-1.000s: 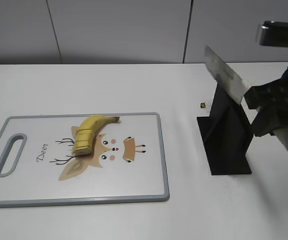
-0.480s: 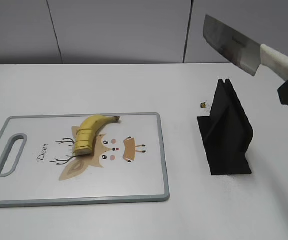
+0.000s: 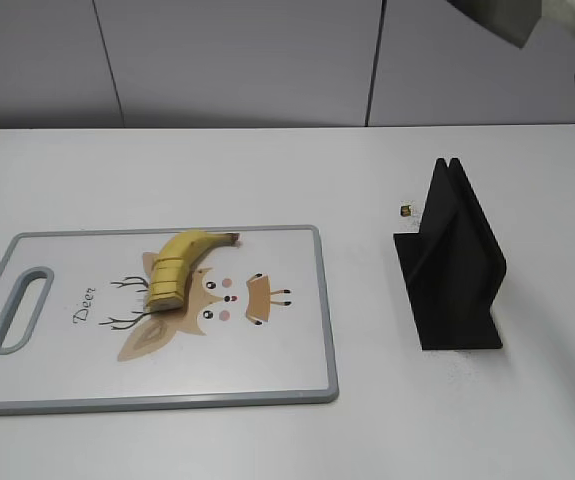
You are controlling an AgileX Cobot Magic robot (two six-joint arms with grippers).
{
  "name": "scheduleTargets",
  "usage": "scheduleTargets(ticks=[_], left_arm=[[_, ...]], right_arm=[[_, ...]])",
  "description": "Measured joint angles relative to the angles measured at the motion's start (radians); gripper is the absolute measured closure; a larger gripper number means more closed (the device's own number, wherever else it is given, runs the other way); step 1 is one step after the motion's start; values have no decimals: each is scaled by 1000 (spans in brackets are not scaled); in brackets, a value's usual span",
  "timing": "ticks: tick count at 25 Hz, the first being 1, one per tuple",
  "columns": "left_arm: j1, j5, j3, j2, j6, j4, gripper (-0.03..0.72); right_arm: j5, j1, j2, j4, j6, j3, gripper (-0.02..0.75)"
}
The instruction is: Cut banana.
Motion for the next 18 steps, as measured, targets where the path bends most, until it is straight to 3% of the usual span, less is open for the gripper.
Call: scheduleTargets(ticks=[9, 13, 18], left_arm=[[0, -181, -100, 164, 85, 4, 229], [0, -255, -167, 298, 214, -51, 229], [0, -344, -254, 517, 417, -197, 225]], right_arm=[[95, 0, 151, -1, -123, -138, 576], [128, 0, 260, 3, -267, -227, 576], [131, 0, 391, 70, -471, -327, 576]])
